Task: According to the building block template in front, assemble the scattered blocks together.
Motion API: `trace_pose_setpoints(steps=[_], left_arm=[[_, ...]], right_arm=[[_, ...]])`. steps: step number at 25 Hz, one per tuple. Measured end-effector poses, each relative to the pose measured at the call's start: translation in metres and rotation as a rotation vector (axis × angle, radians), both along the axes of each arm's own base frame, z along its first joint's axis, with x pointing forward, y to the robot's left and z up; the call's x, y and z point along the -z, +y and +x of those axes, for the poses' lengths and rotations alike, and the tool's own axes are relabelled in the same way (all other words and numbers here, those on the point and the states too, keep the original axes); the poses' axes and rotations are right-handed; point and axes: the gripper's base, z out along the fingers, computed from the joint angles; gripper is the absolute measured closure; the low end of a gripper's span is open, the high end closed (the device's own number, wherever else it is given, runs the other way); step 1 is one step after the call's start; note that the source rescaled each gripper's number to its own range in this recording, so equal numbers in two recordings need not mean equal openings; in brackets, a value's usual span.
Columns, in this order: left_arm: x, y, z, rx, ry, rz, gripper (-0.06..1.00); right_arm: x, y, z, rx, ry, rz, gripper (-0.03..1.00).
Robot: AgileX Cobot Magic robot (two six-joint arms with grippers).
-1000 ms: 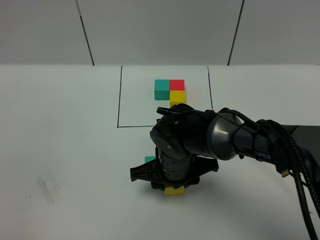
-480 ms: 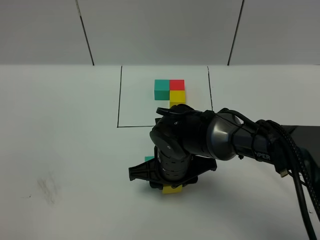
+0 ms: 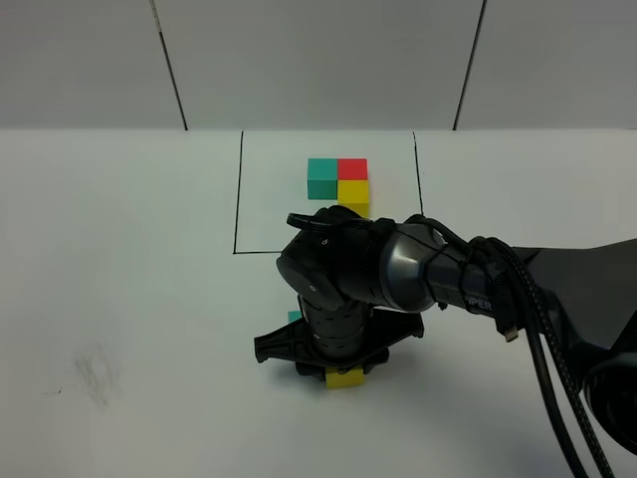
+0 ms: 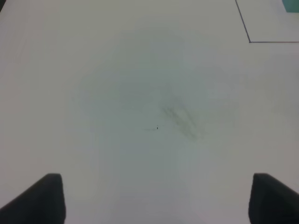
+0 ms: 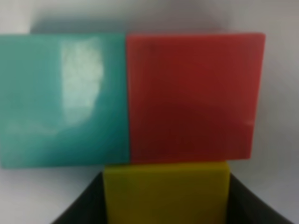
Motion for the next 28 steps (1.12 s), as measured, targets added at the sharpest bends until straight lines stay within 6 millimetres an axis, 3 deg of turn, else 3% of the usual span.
trace_pose_setpoints(steps=[28], left_arm=[[0.0000,0.0000,0.0000,0.000,0.000,0.000,0.13]], right_arm=[[0.0001,-0.0042,0.0094,0.014,-0.028,0.001,0.92]])
